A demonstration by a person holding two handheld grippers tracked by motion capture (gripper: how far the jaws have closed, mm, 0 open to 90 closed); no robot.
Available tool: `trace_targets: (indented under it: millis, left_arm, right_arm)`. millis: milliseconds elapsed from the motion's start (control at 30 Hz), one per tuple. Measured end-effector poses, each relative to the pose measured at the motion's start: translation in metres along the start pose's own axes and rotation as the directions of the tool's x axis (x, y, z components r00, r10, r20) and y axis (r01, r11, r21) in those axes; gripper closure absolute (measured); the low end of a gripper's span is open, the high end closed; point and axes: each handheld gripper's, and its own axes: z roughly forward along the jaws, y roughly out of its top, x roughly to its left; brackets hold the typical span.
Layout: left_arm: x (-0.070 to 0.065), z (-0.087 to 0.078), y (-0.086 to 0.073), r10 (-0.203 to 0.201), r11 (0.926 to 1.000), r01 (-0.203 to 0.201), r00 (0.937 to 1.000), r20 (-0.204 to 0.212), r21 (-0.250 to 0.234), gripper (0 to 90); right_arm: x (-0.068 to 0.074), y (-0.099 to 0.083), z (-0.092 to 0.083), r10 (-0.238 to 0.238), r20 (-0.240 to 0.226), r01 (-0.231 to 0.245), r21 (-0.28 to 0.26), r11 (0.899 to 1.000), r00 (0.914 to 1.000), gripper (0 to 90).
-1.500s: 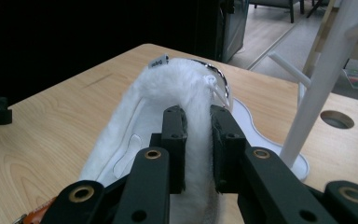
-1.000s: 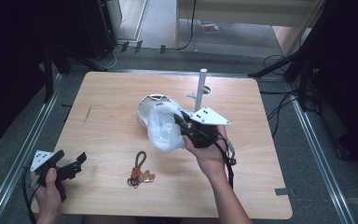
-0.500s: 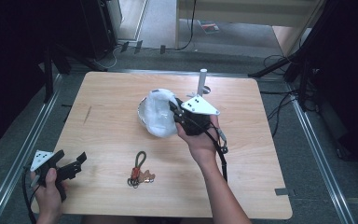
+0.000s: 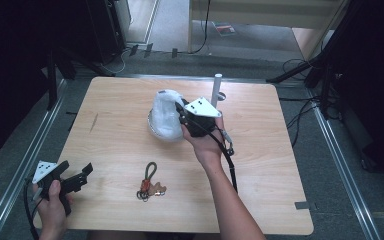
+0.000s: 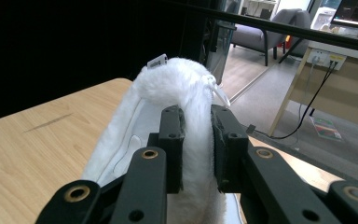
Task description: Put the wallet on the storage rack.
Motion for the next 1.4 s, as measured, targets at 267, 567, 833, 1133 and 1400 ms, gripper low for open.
trace_targets:
  millis: [267,567,833,1133,1400]
  left_arm:
    - [0.0,0.0,0.0,0.0,1.0,0.0,1.0,0.002,0.0,8.0]
    - [0.0,0.0,0.0,-0.002,1.0,0.002,1.0,0.002,0.002,8.0]
    - [0.001,0.0,0.0,-0.003,1.0,0.003,1.0,0.003,0.002,8.0]
    - [0.0,0.0,0.0,-0.002,1.0,0.002,1.0,0.002,0.003,8.0]
    - [0.0,0.0,0.0,-0.002,1.0,0.002,1.0,0.001,0.003,8.0]
  right_arm:
    - [-0.001,-0.002,0.013,0.001,0.032,-0.001,-0.013,1.0,0.9995,76.4]
    - [0.005,-0.009,0.022,-0.071,0.045,0.072,-0.016,0.997,0.9964,75.3]
    - [0.008,-0.012,0.023,-0.072,-0.005,0.072,-0.008,0.997,0.9974,73.0]
    - [0.009,-0.016,0.016,0.014,-0.121,-0.014,0.003,1.0,0.9926,60.1]
    - [0.007,-0.03,0.012,0.071,-0.135,-0.059,0.091,0.994,0.9884,49.4]
